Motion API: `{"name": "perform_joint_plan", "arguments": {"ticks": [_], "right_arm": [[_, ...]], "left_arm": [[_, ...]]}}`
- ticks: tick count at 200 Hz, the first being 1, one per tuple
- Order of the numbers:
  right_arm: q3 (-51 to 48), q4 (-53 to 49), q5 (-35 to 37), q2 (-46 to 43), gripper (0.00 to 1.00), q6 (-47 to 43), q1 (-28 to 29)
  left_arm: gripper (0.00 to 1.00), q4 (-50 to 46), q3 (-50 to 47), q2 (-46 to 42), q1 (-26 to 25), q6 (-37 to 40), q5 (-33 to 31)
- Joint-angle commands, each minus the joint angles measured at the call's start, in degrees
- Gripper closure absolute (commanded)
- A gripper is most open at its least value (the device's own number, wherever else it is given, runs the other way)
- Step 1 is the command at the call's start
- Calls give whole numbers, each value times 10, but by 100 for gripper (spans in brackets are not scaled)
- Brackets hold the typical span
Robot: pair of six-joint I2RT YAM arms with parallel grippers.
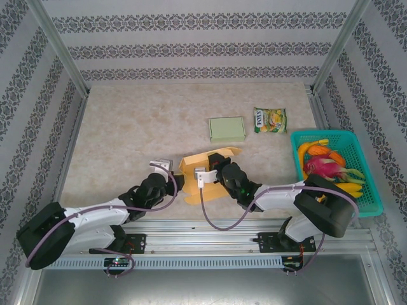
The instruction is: Fold the paper box
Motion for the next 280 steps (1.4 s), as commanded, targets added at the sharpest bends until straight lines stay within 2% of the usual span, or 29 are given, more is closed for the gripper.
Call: {"name": "perform_joint_plan", "arguments": {"ticks": [1,38,75,136,172,222,280], "right_arm": [[8,26,-11,22,100,22,11],[2,13,-15,45,100,10,9],[8,-6,-30,69,100,5,7],[5,43,-3,140,100,-46,6],[-14,84,0,164,100,-57,2],[-19,111,12,175,100,-73,1],[-16,163,29,221,100,-90,1]], "left_arm": [[53,48,28,24,-5,10,-15],[53,41,46,56,-5,33,-69],[53,66,46,84,-4,56,-87],[53,140,34,129,-4,100,-35],[52,159,17,135,-4,120,-48],[53,158,-6,114,-4,148,-74],[53,65,-38,-9,5,116,-60]]}}
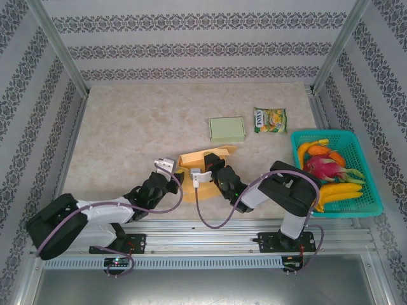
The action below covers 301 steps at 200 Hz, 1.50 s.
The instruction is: Fold the paper box
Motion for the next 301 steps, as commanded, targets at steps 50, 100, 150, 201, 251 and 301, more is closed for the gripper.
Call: {"name": "perform_joint_plan", "arguments": {"ticks": [50,100,150,201,251,301], "right_arm": [[-21,-61,-9,30,100,2,1],[-22,-68,-16,22,100,19,-2],[-18,-78,-23,19,100,38,-7],[-15,-87,-29,23,100,55,-10],[-9,-106,-30,19,100,84,-12],[-6,-116,-35,21,100,95,-12]], "left_arm": [[54,-166,-27,-121,27,-66,-59],[53,-69,-15,-29,42,-35,39],[55,-8,17,39,42,-2,69],[67,55,73,155,41,-2,81],[73,135,86,176,17,-63,82],[72,147,103,176,-5,-79,93]]}}
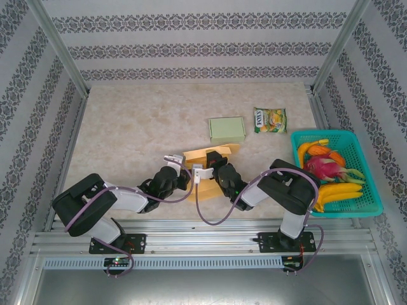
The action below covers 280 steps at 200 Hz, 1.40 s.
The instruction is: Fold the paper box
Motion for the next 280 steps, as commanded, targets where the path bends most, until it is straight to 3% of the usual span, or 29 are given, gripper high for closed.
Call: {"name": "perform_joint_plan", "arguments": {"ticks": [1,29,71,165,183,211,238,260,280], "right_arm": [[-13,-107,-35,18,100,34,7],[-19,-119,-41,5,100,48,7],[-23,-127,-39,3,100,51,6],[-28,-179,-64,-24,100,82,-11],[-27,-181,-62,-24,100,86,-15],[-24,-185,-54,-27,100,92,-22],[-20,-188,-34,-25,100,96,-29],[-17,-192,-27,-23,100,99,-30],[-14,-196,-22,-21,100,100,-31]], "left_arm": [[73,78,34,-2,-20,-15,13],[73,63,53,27,-24,-16,-29],[65,67,80,77,-24,2,-88],[57,163,101,153,-23,53,-167],[57,135,112,156,-23,41,-216],[66,107,107,152,-21,8,-314],[72,66,106,151,-9,-25,-351],[86,-7,124,150,-5,-62,-387],[91,-104,150,147,-5,-115,-429]]}}
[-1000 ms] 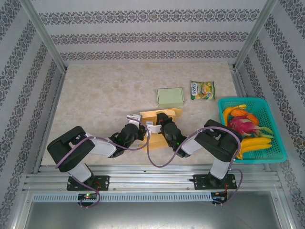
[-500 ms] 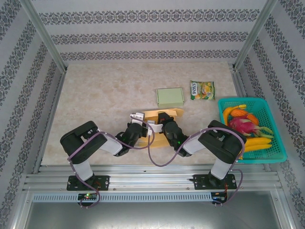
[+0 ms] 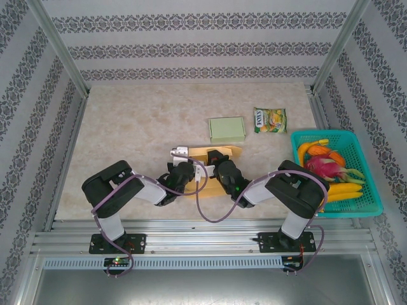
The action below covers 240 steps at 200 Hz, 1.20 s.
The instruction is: Fold the paper box
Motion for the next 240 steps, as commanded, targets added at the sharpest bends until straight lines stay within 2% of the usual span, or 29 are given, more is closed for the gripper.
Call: {"name": "perform_joint_plan", "arguments": {"ticks": [1,12,26,59,90,109,163,186,199,240], "right_arm": [[-25,-107,9,22,100,37,-11],[-25,-107,14,23,100,39,-11],[-25,-107,16,21,100,40,-12],[-27,-109,9,16,100,46,-14],[-29,-109,6,17,100,49,-12],[-31,-110,2,14,100,52,-9],[-25,-111,-6,22,100,49,-7],[-22,-111,-10,22,100,50,-7],[-22,-111,-13,20,100,52,-9],[-21,-115,-12,17,100,56,-14]], "left_arm": [[91,-131,25,-9,22,-108,-147],[91,-225,49,-10,22,-165,-184],[90,-272,64,-8,23,-198,-201],[82,-200,40,-10,34,-147,-144],[75,-267,62,-22,45,-149,-108],[67,-261,55,-27,54,-148,-81],[66,-242,53,-27,56,-132,-59],[59,-233,58,-17,56,-126,-40],[58,-229,61,-17,56,-117,-23],[58,-211,27,-87,65,-69,43]]}}
